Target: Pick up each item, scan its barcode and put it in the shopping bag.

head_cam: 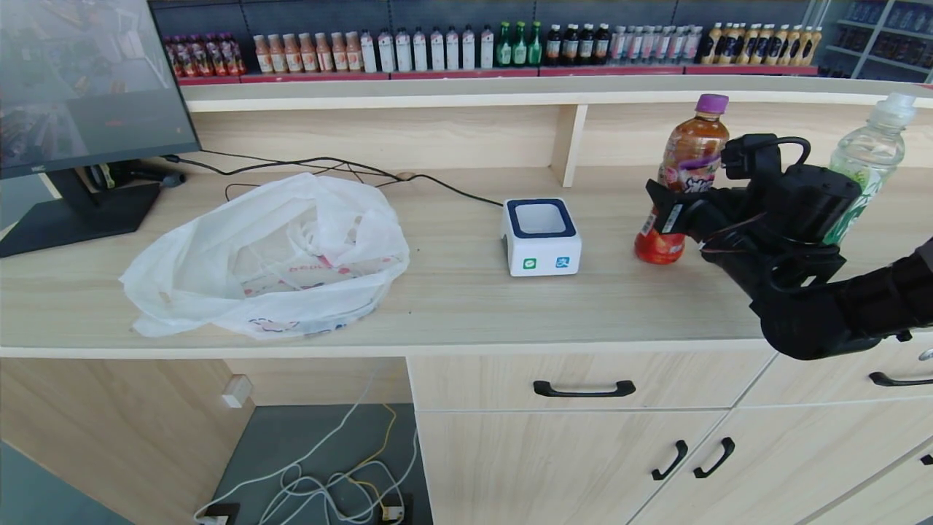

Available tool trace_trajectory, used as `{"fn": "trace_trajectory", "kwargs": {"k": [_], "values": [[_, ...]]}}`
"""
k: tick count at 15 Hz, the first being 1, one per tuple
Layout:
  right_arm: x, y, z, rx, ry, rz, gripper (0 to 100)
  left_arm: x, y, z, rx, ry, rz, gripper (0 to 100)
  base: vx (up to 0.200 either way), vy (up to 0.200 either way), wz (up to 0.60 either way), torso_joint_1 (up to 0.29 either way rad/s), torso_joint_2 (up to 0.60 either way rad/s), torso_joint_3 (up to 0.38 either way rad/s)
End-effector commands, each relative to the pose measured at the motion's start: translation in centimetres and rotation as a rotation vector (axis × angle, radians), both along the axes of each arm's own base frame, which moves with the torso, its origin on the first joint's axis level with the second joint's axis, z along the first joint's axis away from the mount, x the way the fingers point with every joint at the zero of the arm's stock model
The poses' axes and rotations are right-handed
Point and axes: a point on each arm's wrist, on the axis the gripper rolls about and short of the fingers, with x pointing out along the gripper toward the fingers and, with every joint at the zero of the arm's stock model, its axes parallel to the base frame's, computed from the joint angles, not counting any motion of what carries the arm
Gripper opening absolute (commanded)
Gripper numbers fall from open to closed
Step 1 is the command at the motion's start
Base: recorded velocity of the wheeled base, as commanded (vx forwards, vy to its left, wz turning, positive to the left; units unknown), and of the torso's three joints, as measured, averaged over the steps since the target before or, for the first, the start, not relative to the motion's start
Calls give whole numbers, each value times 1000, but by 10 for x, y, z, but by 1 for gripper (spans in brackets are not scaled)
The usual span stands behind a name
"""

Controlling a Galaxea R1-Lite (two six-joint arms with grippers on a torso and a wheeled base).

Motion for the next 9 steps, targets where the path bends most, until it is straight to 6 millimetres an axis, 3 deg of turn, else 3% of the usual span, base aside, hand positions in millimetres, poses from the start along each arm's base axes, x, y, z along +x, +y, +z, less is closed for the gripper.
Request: {"fn": "trace_trajectory", "kwargs": {"k": [1,9], "values": [[-1,0,2,0,-6,0,0,0,0,0,0,0,0,100,0,0,0,0,0,0],[-3,0,6,2,-18,0,0,0,0,0,0,0,0,100,0,0,0,0,0,0]]}}
